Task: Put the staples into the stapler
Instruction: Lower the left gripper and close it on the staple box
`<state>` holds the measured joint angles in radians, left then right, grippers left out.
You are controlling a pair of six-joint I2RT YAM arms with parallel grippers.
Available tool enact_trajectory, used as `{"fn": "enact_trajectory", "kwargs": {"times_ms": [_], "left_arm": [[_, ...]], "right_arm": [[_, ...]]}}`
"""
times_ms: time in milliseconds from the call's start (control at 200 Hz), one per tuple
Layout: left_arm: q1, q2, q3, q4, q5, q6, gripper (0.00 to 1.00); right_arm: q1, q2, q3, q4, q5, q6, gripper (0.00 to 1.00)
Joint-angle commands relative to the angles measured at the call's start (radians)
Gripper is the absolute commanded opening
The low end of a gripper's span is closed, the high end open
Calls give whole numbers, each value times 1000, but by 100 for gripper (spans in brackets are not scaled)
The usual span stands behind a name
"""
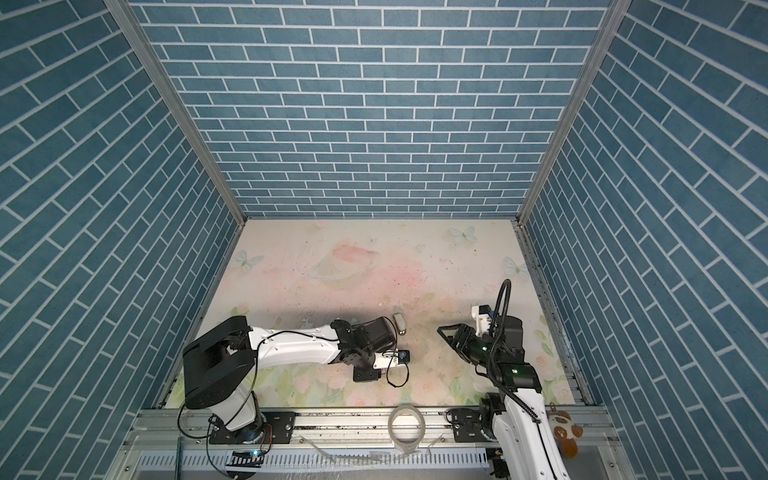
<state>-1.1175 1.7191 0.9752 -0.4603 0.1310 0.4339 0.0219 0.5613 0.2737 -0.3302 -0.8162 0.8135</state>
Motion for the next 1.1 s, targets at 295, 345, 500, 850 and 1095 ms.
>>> {"fn": "enact_trajectory", "kwargs": {"times_ms": [295, 345, 500, 850, 1095], "left_arm": [[-4, 118, 111, 40, -1, 9, 40], [-4, 117, 113, 42, -2, 10, 40], [1, 62, 104, 4, -7, 0, 55], [37, -104, -71, 137, 25, -64, 61], [45, -103, -153, 262, 19, -69, 62]], "right_arm": [[3, 66, 10, -9, -37, -48, 59], [3, 67, 12, -13, -39, -52, 59], [3, 89, 12, -2, -74, -67, 59], [5, 279, 1, 147, -210, -88, 59], [52, 406, 17, 165, -238, -120, 57]]}}
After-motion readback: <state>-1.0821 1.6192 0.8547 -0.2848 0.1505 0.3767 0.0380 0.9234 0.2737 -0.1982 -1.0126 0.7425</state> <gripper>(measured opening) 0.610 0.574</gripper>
